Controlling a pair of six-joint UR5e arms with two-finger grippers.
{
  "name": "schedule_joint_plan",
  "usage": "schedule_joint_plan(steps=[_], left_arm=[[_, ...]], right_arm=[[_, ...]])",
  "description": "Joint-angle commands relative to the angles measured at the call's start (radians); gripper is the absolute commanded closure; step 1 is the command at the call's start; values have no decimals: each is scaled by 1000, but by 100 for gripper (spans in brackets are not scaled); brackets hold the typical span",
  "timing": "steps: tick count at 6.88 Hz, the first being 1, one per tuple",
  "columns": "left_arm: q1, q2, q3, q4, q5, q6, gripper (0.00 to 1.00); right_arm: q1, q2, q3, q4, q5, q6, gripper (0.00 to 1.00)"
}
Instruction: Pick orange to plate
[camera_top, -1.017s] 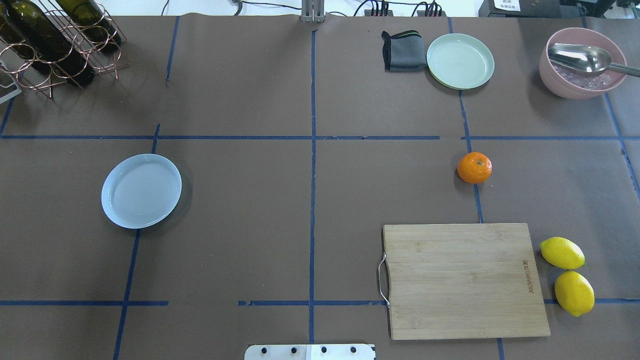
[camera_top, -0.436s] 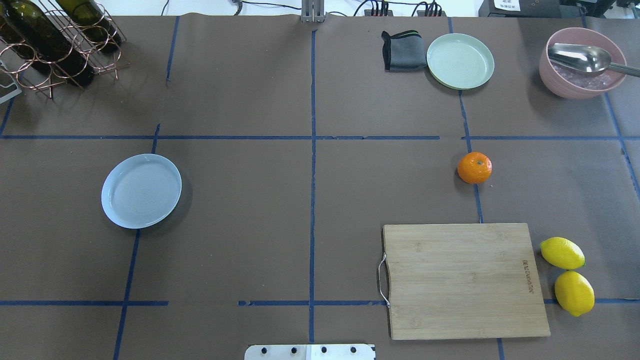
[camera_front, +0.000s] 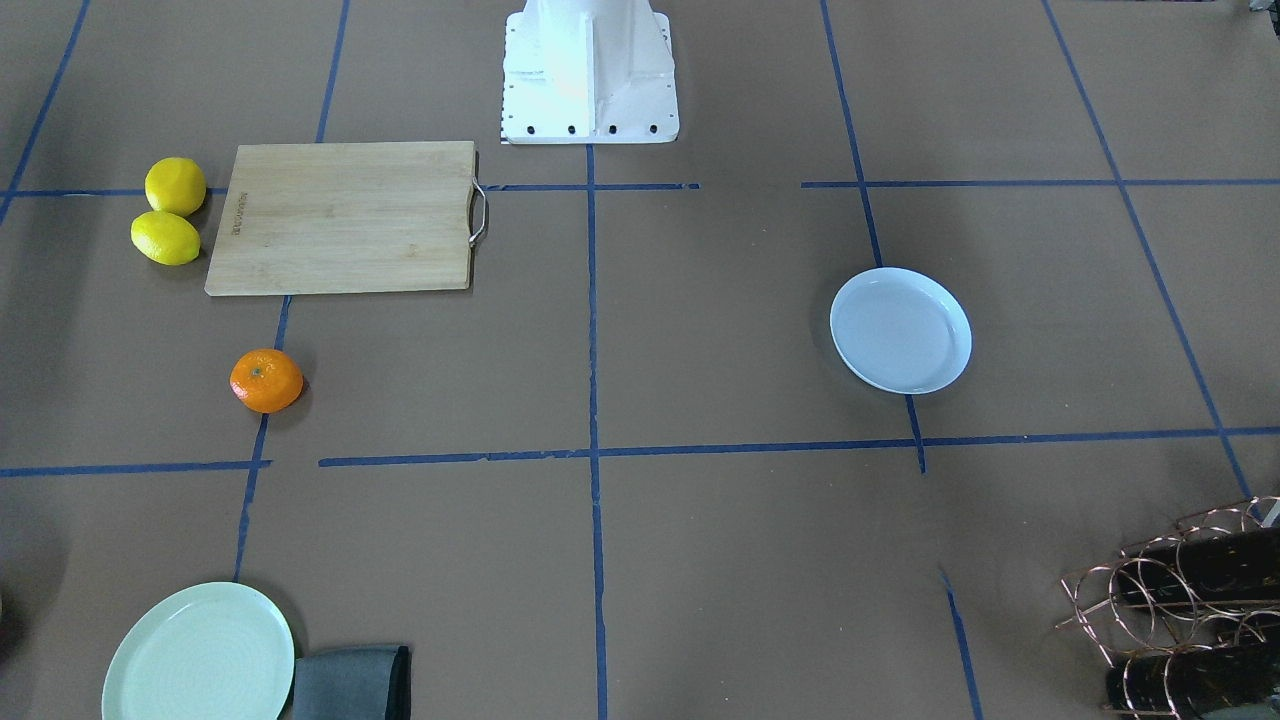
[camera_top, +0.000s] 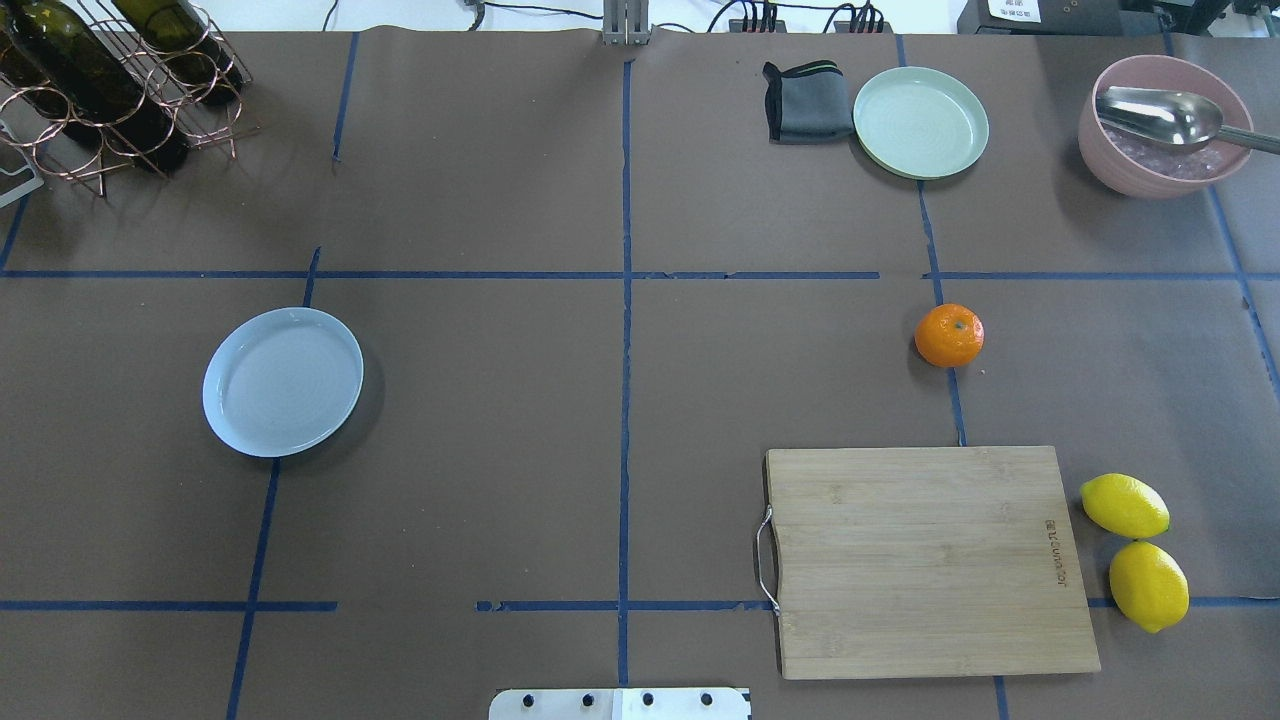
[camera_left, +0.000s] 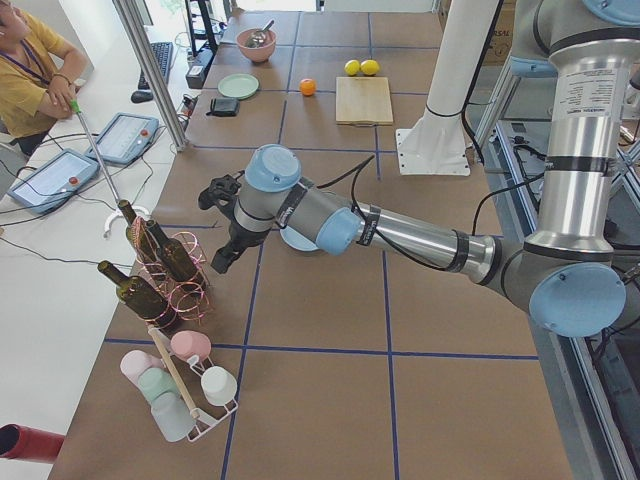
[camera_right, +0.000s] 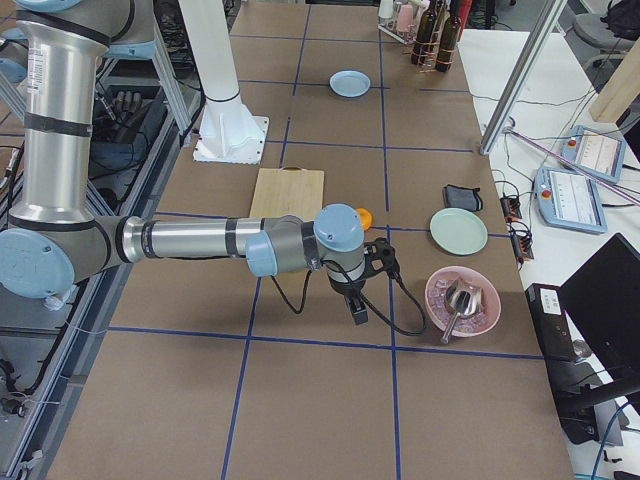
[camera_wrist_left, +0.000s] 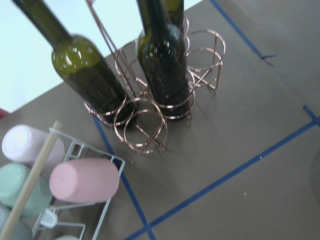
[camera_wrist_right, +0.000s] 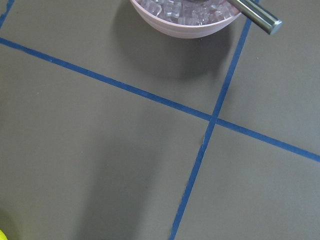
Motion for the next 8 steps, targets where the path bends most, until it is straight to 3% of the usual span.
schedule_joint_plan(steps=[1,3,4,5,6,8], left_arm=[[103,27,29,-269,-38,-161,0],[289,59,34,-352,8,-528,0],[393,62,32,-385,184,-712,0],[467,63,34,-399,222,-854,7],[530,82,36,-430,293,-980,27],[706,102,72,-522,477,-1228,33]], right_arm=[[1,-12,-3,0,27,1,0],[1,-26,-1,0,27,-1,0],[1,-29,-3,0,27,-1,0],[1,-29,-3,0,27,-1,0],[1,-32,-1,0,27,1,0],[1,-35,-1,0,27,-1,0]])
